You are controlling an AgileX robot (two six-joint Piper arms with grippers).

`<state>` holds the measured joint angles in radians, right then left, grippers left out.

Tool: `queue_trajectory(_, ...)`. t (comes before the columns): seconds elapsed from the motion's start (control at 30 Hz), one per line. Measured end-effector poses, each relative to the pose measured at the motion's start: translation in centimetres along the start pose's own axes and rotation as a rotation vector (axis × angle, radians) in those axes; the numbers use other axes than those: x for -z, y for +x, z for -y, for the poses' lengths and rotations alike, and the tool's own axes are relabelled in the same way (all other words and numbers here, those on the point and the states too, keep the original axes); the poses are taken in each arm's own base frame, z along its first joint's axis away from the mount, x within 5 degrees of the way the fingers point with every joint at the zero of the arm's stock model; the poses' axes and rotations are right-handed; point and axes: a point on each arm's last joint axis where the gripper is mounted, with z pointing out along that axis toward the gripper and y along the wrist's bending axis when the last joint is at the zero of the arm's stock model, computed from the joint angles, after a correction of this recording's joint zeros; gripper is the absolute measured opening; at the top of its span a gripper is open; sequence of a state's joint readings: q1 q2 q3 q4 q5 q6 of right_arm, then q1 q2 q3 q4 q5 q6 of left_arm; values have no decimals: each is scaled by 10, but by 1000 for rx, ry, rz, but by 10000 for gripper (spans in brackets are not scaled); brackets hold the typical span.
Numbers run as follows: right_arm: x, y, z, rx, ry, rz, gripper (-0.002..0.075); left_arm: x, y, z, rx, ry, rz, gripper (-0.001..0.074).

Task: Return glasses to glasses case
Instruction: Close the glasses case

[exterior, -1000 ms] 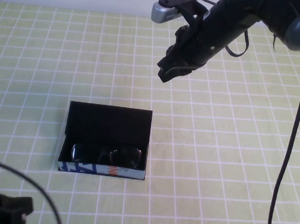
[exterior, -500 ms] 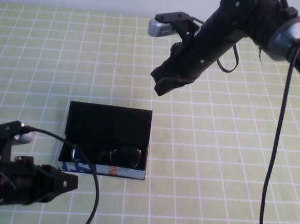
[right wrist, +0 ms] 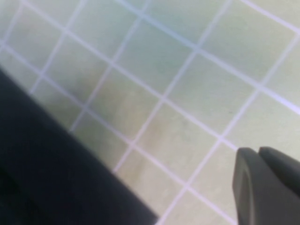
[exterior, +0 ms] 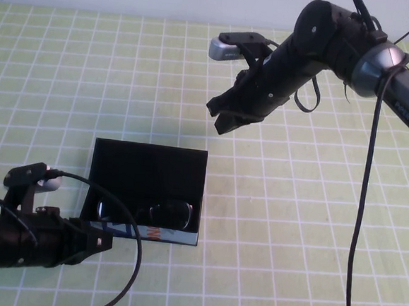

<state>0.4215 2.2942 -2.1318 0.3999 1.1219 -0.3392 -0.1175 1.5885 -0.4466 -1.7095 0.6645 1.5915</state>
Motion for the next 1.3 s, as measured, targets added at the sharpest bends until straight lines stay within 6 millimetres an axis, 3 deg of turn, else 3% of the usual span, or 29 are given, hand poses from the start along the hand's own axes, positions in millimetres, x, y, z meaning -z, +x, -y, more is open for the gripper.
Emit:
queue_trajectory(0.37,-42,12,23,-95,-52,-53,-11,-3,1,-3,1,-12,-10,-2)
queue_trajectory(0.6,-56,17,23,-127,-123,-78,-11,-3,1,-4,-8,-17,-11,-2)
queue_trajectory(1.03,-53,19,12,-105,-253,-102,-11,-3,1,-7,-28,-47,-13,-2)
queue_trajectory(1.3,-22,9,-1,-58,-247,-46,-11,-3,1,-7,-32,-49,-13,-2)
